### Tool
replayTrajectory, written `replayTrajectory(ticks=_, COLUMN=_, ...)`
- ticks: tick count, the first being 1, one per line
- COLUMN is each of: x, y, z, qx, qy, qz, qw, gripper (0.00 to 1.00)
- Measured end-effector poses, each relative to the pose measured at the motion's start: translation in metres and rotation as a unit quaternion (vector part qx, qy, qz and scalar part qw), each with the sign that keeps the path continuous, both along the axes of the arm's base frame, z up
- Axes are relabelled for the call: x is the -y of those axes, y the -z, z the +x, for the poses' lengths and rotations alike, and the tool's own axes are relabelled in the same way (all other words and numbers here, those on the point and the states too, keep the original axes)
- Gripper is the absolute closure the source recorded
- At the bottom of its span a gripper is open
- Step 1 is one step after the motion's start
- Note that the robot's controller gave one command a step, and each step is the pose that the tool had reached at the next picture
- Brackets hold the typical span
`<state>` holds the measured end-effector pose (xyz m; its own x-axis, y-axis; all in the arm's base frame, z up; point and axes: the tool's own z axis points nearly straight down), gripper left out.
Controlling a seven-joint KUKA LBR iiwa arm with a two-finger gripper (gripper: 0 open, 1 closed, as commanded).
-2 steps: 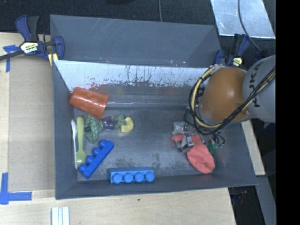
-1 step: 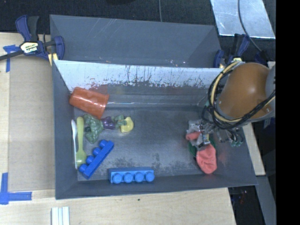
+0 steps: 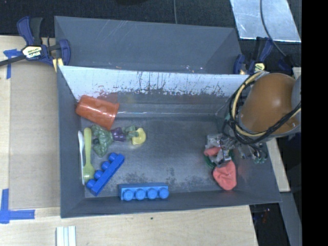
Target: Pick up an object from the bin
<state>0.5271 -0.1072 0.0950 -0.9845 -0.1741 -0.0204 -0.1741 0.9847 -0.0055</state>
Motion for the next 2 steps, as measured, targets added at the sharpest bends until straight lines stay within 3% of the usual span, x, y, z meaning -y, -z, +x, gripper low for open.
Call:
replayTrajectory(ticks=1, x=0.0, y=-0.05, z=-0.004, qx=-0.0038, qy=0.003, qz=0.001, qw=1.0, gripper=1.0)
replayTrajectory(ticks=2, x=-0.004, y=-0.125, z=-0.01, qx=-0.0044, qy=0.016, qz=0.001, qw=0.9999, gripper=1.0)
